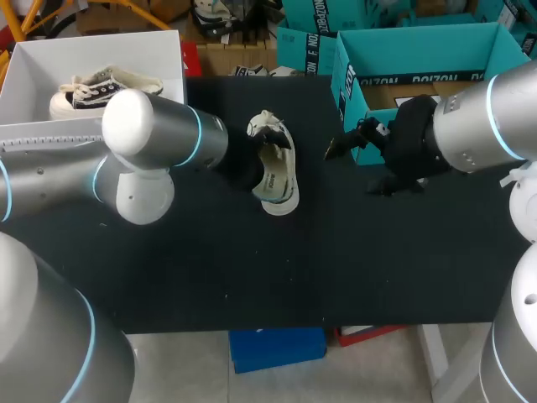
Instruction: Take the shoe out of the shoebox, open the shoe tongue, remove and reinsert the insole, then place the shoe into the shoebox
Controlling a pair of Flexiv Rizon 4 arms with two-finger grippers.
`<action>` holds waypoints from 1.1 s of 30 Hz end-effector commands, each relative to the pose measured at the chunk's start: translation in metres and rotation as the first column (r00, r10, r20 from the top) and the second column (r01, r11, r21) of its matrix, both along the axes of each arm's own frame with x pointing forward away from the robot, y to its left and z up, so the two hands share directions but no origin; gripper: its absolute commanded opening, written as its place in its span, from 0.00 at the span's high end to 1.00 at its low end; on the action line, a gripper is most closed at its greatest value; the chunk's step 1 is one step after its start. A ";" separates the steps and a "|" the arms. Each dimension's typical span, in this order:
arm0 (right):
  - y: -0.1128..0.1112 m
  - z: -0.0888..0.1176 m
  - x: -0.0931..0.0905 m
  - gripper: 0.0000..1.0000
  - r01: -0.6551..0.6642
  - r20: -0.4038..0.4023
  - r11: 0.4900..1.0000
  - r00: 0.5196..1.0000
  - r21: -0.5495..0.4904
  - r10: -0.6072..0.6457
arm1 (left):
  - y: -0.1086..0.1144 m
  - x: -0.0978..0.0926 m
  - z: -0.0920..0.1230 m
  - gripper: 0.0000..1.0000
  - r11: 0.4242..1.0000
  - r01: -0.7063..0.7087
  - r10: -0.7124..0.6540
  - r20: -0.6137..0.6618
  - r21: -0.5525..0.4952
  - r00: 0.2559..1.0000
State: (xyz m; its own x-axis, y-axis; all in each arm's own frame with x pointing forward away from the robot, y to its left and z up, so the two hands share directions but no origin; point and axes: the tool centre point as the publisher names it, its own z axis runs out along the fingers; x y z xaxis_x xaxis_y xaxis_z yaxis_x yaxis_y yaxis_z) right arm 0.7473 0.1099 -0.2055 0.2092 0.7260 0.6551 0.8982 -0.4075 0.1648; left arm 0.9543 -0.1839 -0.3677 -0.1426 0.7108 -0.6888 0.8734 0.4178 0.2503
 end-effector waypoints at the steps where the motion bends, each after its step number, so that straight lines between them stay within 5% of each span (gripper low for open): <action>1: 0.001 0.000 0.000 0.00 0.002 0.000 1.000 1.000 -0.003 -0.002 | 0.001 0.003 -0.001 0.00 1.000 -0.007 0.007 0.013 0.008 1.000; 5: 0.001 0.000 0.000 0.00 0.002 0.000 1.000 1.000 -0.003 -0.002 | 0.001 0.004 0.001 0.01 1.000 -0.008 0.007 0.022 0.008 1.000; 8: 0.001 0.000 0.000 0.00 0.002 0.000 1.000 1.000 -0.003 -0.002 | 0.001 0.005 0.000 0.46 1.000 -0.008 0.007 0.025 0.018 1.000; 13: 0.001 0.000 0.000 0.00 0.002 0.000 1.000 1.000 -0.003 -0.002 | 0.005 0.007 -0.001 0.61 0.998 -0.009 0.006 0.047 0.058 0.999; 18: 0.001 0.000 0.000 0.00 0.002 0.000 1.000 1.000 -0.003 -0.002 | 0.008 0.009 -0.004 0.53 0.996 -0.014 0.009 0.057 0.086 0.998; 29: 0.001 0.000 0.000 0.00 0.002 0.000 1.000 1.000 -0.003 -0.002 | 0.006 0.013 -0.011 0.50 0.995 -0.016 0.011 0.053 0.099 0.999; 31: 0.001 0.000 0.000 0.00 0.002 0.000 1.000 1.000 -0.003 -0.002 | 0.005 0.012 -0.011 0.55 0.996 -0.013 0.009 0.041 0.091 0.999; 33: 0.001 0.000 0.000 0.00 0.002 0.000 1.000 1.000 -0.003 -0.002 | 0.004 0.012 -0.011 0.80 0.996 -0.011 0.008 0.038 0.089 0.999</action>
State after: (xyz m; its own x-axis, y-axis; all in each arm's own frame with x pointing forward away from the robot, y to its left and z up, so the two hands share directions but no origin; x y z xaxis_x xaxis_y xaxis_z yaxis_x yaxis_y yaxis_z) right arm 0.7473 0.1099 -0.2055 0.2092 0.7260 0.6551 0.8982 -0.4075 0.1648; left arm 0.9648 -0.1795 -0.3763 -0.1283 0.7702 -0.6248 0.8549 0.4052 0.3239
